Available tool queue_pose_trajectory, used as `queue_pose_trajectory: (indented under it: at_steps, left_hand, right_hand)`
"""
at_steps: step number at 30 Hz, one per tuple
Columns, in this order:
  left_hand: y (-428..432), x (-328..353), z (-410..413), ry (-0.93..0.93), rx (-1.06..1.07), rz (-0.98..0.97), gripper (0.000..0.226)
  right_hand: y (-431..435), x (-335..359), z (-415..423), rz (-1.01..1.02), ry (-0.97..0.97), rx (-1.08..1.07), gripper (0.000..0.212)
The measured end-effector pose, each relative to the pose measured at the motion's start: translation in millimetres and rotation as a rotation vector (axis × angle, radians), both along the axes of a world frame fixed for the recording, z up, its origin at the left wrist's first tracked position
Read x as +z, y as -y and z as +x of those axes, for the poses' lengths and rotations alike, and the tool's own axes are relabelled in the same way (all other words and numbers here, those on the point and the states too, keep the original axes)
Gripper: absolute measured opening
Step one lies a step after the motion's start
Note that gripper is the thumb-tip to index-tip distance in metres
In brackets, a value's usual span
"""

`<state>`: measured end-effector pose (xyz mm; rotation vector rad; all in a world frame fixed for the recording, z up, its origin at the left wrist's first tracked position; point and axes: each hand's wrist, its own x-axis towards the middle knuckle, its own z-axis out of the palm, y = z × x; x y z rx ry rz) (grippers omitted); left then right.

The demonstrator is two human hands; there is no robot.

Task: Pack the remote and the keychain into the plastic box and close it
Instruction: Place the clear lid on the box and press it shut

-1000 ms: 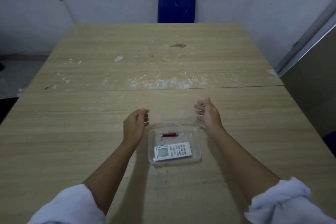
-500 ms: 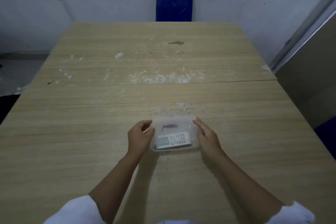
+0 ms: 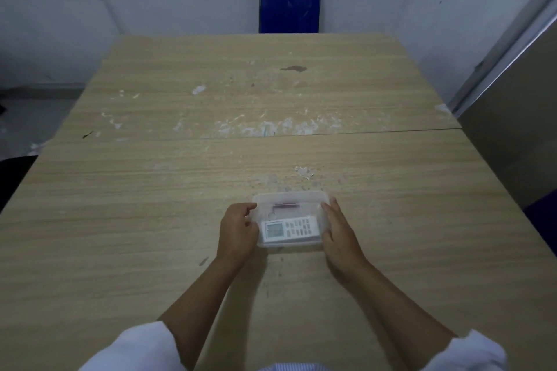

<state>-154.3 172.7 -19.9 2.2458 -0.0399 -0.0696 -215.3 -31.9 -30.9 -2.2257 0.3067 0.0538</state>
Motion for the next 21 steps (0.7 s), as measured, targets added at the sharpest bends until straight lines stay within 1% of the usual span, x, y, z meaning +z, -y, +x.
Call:
queue_pose_trajectory:
  at_steps: [2,4,7,9,11,14,16,21]
  left_hand:
    - [1.6,1.4,1.3,0.038,-0.082,0.111,0.049]
    - [5.1,-0.2,2.9,0.016,-0.188,0.207,0.057]
    - [10.9,-7.7,4.5,-0.064,-0.328,0.309,0.074]
    - [12.9,-12.8,4.8,-0.096,-0.371,0.356,0.083]
    - [12.8,-18.6,3.9,-0.075,-0.378,0.406,0.089]
    - [13.1,-26.5,1.4,-0.049,-0.356,0.425,0.09]
    - [13.1,-29.9,0.9,-0.033,-0.345,0.43,0.089]
    - [12.8,-33.1,2.2,-0.019,-0.328,0.529,0.089]
  right_hand:
    - [-0.7,1.7,5.3,-0.082,0.032,0.044,0.056]
    - [-2.9,2.3,12.2,-0.18,0.04,0.113,0.054]
    - [-6.3,-1.2,21.6,-0.297,-0.016,0.191,0.061]
    - [-7.0,-6.5,23.7,-0.361,-0.046,0.213,0.067]
    - [-6.9,-12.9,22.9,-0.433,-0.047,0.225,0.07]
    - [-6.8,-20.6,22.3,-0.502,-0.029,0.233,0.071]
    - [-6.5,-23.4,22.8,-0.523,-0.018,0.234,0.071]
    - [-5.7,-28.7,24.4,-0.524,-0.016,0.235,0.071]
